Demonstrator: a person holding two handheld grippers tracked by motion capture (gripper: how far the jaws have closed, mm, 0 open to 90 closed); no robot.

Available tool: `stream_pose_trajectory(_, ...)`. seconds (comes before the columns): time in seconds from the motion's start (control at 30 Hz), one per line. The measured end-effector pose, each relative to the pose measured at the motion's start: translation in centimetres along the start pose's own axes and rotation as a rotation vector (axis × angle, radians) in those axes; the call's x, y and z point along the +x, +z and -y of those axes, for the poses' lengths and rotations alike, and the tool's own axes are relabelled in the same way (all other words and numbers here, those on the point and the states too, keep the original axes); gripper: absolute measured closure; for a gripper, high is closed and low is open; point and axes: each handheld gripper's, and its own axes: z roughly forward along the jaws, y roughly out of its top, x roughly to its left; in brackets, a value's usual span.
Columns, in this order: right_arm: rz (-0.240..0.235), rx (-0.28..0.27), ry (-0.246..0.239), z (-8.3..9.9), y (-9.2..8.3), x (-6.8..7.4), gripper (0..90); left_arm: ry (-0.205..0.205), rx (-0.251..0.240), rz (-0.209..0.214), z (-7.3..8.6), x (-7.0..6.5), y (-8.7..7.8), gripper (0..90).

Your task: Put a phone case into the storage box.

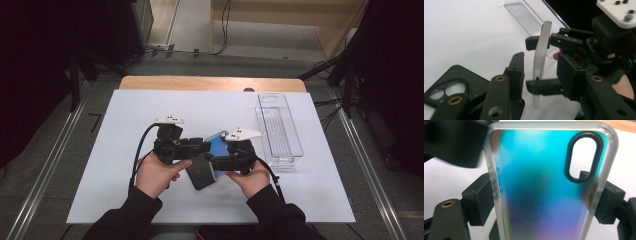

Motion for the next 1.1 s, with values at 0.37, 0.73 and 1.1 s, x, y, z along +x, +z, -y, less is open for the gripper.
stream_pose_trajectory(0.37, -0.073, -0.013, -0.016, -0.8, -0.7, -2.5, 16.3, 0.103, 0.052, 0.086, 0.5, 1.7, -1.0, 33.2)
stream_pose_trajectory(0.73, -0.205, 0.003, -0.063, -1.3, -2.0, -4.0, 16.2, 0.226, 0.062, 0.087, 2.3, 3.4, -1.3, 30.2)
stream_pose_trajectory(1.1, -0.281, 0.017, -0.084, -1.9, -2.7, -4.9, 16.2, 0.285, 0.055, 0.068, 4.1, 4.2, -2.1, 30.1)
